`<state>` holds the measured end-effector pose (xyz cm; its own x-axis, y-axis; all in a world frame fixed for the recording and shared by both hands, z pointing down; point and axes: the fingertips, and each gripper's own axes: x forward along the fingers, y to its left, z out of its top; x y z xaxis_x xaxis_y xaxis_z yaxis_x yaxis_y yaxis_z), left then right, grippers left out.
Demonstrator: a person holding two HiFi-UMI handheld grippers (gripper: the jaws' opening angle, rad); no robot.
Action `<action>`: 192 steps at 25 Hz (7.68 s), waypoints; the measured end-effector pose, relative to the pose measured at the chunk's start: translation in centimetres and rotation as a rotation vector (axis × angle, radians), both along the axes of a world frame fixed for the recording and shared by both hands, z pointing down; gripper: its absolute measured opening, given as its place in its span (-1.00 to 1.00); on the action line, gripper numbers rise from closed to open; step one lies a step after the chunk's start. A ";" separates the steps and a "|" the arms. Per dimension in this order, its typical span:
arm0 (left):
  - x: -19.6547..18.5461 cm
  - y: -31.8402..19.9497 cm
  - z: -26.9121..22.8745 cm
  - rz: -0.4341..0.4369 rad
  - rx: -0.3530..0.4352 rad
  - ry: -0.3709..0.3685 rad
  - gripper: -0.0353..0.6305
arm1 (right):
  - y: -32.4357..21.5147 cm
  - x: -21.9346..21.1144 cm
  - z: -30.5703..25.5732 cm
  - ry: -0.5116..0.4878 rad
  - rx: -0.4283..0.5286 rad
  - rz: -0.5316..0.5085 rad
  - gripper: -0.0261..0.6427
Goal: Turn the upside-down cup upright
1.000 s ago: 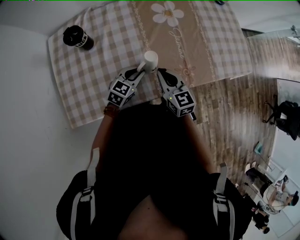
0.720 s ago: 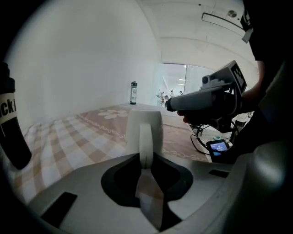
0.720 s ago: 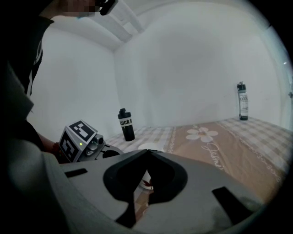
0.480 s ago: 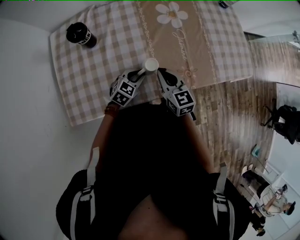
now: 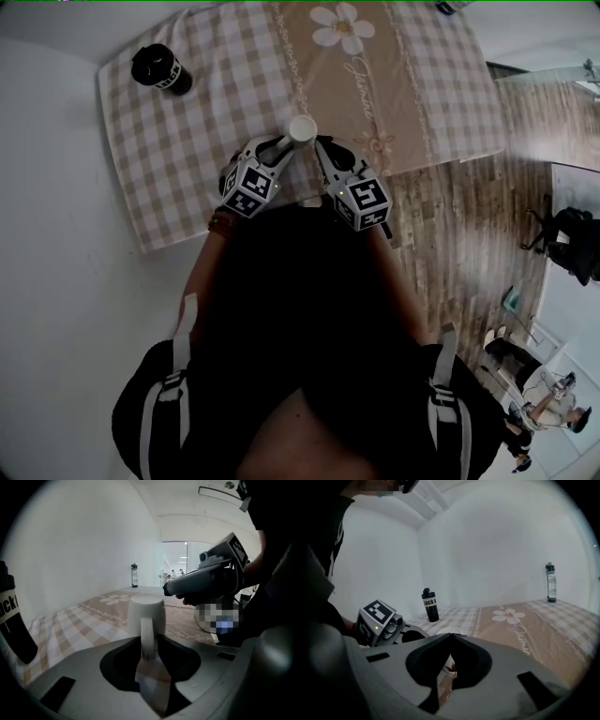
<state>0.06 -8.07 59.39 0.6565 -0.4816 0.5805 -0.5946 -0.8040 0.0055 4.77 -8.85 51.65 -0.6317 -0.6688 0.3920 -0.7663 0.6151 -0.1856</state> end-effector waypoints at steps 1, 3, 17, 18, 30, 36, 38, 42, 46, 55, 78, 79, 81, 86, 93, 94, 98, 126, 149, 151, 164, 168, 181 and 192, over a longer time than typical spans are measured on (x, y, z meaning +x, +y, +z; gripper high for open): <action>0.0 0.0 0.0 0.006 0.001 -0.002 -0.53 | 0.1 0.0 0.0 0.000 -0.002 0.000 -0.92; -0.1 0.2 0.0 0.017 0.003 0.003 -0.65 | 0.2 0.0 0.1 0.001 -0.004 -0.002 -0.92; -0.4 0.4 -0.7 -0.011 0.038 0.068 -0.70 | 0.7 0.2 1.4 0.072 -0.007 -0.022 -0.90; -0.4 0.4 -0.9 -0.013 0.043 0.073 -0.70 | 0.8 0.3 1.5 0.089 0.004 -0.034 -0.83; -0.8 1.7 -10.5 0.178 0.206 0.176 -0.70 | 1.8 -1.2 -1.9 0.126 0.226 -0.346 0.21; -0.6 4.7 -10.8 0.379 0.159 0.212 -0.70 | 3.3 -3.4 -4.0 0.099 0.245 -0.513 0.26; -0.5 5.3 -10.0 0.396 0.124 0.207 -0.70 | 3.8 -4.4 -3.7 0.113 0.250 -0.544 0.26; -0.2 5.6 -10.3 0.455 0.136 0.211 -0.70 | 4.2 -5.6 -3.1 0.119 0.281 -0.560 0.27; -0.5 5.5 -9.8 0.455 0.121 0.207 -0.68 | 4.1 -5.7 -3.3 0.129 0.314 -0.546 0.27; -0.1 3.9 -8.3 0.414 0.115 0.149 -0.53 | 3.0 -4.8 -2.2 0.205 0.285 -0.490 0.27; 1.2 1.5 -13.0 0.241 0.109 0.366 0.06 | 0.4 -5.2 -1.0 0.421 0.355 -0.401 0.26; 1.3 1.5 -13.0 0.246 0.112 0.360 0.06 | 0.4 -5.3 -1.0 0.426 0.358 -0.402 0.26; 1.6 1.5 -13.0 0.248 0.112 0.354 0.06 | 0.4 -5.6 -1.0 0.434 0.365 -0.405 0.26; 1.6 1.4 -12.5 0.243 0.107 0.344 0.06 | 0.5 -6.2 -1.2 0.455 0.384 -0.428 0.26; 1.5 1.0 -11.8 0.236 0.119 0.287 0.09 | 0.4 -6.4 -1.4 0.537 0.427 -0.459 0.26; 1.5 1.0 -11.8 0.237 0.120 0.290 0.09 | 0.4 -6.5 -1.4 0.543 0.433 -0.462 0.26; 1.4 1.2 -12.1 0.241 0.139 0.295 0.08 | 0.5 -6.6 -1.6 0.545 0.451 -0.474 0.26; -1.1 -0.8 -11.6 0.060 0.098 0.364 0.07 | -0.4 -4.6 -1.0 0.469 0.455 -0.415 0.28; -2.3 -1.8 -15.6 0.032 0.083 0.586 0.07 | -1.2 -3.8 -2.2 0.283 0.419 -0.295 -0.17; -2.4 -1.7 -16.1 0.058 0.075 0.627 0.07 | -0.8 -3.9 -3.3 0.244 0.437 -0.335 -0.17; -2.6 1.0 -16.8 0.275 0.007 0.808 0.08 | 4.6 -4.1 -7.2 -0.517 -0.124 -0.697 -0.65; -2.8 1.1 -17.0 0.278 0.010 0.848 0.08 | 3.6 -4.1 -9.0 -0.771 -0.253 -0.679 -0.67; -3.1 0.4 -10.8 0.233 0.043 0.571 0.09 | 2.5 -5.3 -6.7 -0.549 -0.274 -0.576 -0.80; -4.2 -2.0 -9.3 0.056 0.137 0.408 -0.14 | -0.5 -4.0 -5.3 -0.067 -0.043 -0.471 -0.81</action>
